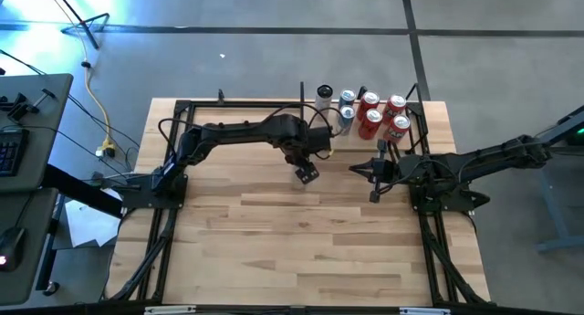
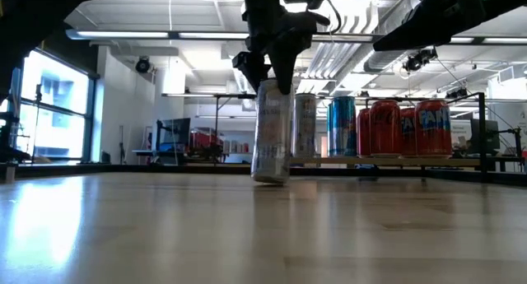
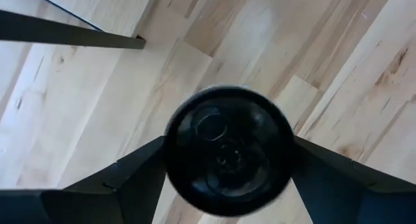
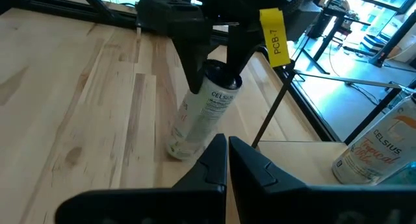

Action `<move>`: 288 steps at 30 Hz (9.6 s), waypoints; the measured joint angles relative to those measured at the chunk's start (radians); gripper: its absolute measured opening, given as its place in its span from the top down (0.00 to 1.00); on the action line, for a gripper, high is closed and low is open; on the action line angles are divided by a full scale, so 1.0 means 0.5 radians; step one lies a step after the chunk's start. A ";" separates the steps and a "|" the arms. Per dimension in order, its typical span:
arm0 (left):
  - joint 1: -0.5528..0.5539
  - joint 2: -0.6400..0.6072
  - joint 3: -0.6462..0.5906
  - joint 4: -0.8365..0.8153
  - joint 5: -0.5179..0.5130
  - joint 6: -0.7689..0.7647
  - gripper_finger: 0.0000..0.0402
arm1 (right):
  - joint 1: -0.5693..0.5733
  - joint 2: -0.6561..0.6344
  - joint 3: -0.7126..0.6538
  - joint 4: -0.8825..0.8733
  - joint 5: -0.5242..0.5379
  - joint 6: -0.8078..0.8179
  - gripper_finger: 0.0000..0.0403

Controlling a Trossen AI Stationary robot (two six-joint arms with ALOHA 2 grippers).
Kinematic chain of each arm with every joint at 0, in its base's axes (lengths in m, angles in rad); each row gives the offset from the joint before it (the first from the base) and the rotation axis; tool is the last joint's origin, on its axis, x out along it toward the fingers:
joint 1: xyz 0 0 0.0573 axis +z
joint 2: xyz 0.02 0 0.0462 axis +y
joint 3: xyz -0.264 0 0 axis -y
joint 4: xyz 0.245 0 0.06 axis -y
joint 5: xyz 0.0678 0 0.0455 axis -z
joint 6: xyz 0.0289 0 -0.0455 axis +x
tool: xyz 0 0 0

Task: Place canned beverage on shelf
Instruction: Put the white soda can on the shelf and align it with the other white soda can

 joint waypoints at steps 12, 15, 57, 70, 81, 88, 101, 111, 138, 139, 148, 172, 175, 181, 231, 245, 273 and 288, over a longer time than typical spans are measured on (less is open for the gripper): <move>-0.079 -0.021 0.001 -0.023 -0.116 0.129 0.26 | 0.000 0.000 0.000 -0.001 0.000 0.000 1.00; -0.127 -0.053 0.000 -0.073 -0.239 0.172 0.26 | 0.000 0.000 0.000 -0.002 0.000 0.000 1.00; -0.655 -0.780 -1.211 0.341 -1.096 -0.271 0.68 | -0.232 0.885 -0.315 1.514 -0.515 -0.056 0.88; -0.678 -1.846 -2.949 2.605 -1.046 0.146 0.95 | -0.495 1.371 0.269 1.288 -0.877 -0.048 0.31; -0.667 -1.961 -3.725 3.904 -1.027 0.239 0.99 | -0.596 1.778 0.607 1.265 -0.990 -0.188 0.28; -0.667 -1.959 -3.808 4.075 -1.027 0.254 0.99 | -0.605 1.844 0.670 1.265 -0.992 -0.224 0.28; -0.667 -1.960 -3.807 4.087 -1.028 0.275 1.00 | -0.633 1.736 0.662 1.221 -1.026 -0.282 0.28; -0.667 -1.960 -3.807 4.091 -1.028 0.276 1.00 | -0.729 1.753 0.663 1.204 -1.157 -0.200 0.28; -0.668 -1.958 -3.807 4.088 -1.026 0.289 0.99 | -0.755 1.875 0.726 1.231 -1.263 -0.120 0.28; -0.667 -1.958 -3.807 4.086 -1.023 0.289 0.99 | -0.750 1.872 0.726 1.230 -1.262 -0.113 0.28; -0.668 -1.958 -3.807 4.080 -0.979 0.289 0.99 | -0.649 1.663 0.719 0.946 -1.131 -0.149 0.28; -0.523 -1.402 -3.643 4.350 -0.765 0.166 1.00 | -0.671 1.682 0.719 0.552 -0.680 -0.276 0.96; -0.437 -1.216 -3.526 4.393 -0.770 0.197 1.00 | -0.667 1.691 0.722 0.518 -0.726 -0.198 0.94; -0.316 -1.096 -3.450 4.408 -0.766 0.148 1.00 | -0.608 1.685 0.722 0.443 -0.727 -0.138 0.99; -0.227 -1.080 -3.447 4.493 -0.478 0.234 1.00 | -0.463 1.710 0.719 0.322 -0.573 -0.068 0.99; -0.231 -1.200 -3.609 4.601 -0.562 0.183 1.00 | -0.378 1.421 -0.171 2.054 -0.538 0.162 0.99; -0.222 -1.202 -3.601 4.600 -0.559 0.187 1.00 | -0.332 2.008 0.543 1.759 -0.106 0.354 0.19; -0.222 -1.202 -3.601 4.585 -0.540 0.186 1.00 | -0.348 1.895 0.557 1.615 -0.254 0.111 0.42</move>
